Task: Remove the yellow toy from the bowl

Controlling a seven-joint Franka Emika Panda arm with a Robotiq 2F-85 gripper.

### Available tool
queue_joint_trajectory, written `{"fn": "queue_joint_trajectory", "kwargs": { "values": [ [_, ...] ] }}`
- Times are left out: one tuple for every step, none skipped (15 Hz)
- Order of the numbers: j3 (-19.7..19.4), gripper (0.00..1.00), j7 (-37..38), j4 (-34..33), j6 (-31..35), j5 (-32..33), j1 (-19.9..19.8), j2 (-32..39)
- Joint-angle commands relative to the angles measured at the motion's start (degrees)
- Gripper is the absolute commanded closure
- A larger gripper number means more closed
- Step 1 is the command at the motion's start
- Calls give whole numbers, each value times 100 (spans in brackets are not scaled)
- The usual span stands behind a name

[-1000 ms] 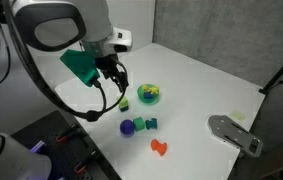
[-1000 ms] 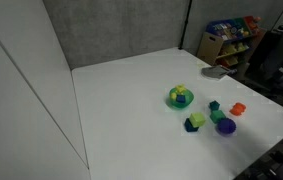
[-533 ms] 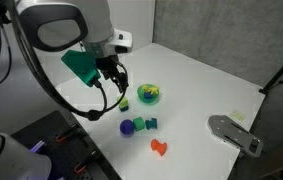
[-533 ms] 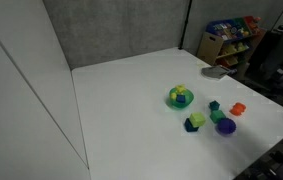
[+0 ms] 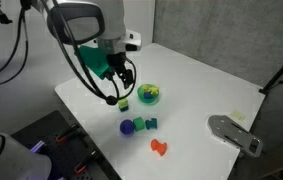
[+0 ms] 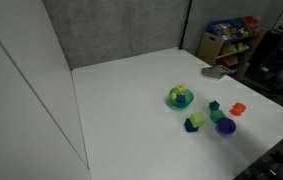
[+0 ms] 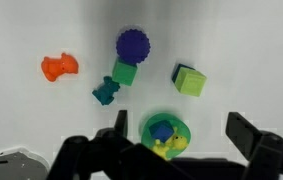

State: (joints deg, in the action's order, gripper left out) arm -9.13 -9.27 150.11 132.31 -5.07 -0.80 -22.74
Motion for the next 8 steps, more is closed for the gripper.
{"fn": "queue_joint_trajectory", "kwargs": {
  "values": [
    [121,0,102,-680,-214,-246,49,717],
    [169,0,139,-827,-211,-282,52,892],
    [217,0,183,-964,-208,-296,49,1049],
    [273,0,249,-1141,-225,-305,45,1255],
    [327,0,331,-1297,-213,-306,35,1435],
    [381,0,439,-1456,-193,-289,26,1618],
    [440,0,557,-1632,-175,-250,21,1819],
    [488,0,665,-1803,-178,-224,16,2004]
  ]
}}
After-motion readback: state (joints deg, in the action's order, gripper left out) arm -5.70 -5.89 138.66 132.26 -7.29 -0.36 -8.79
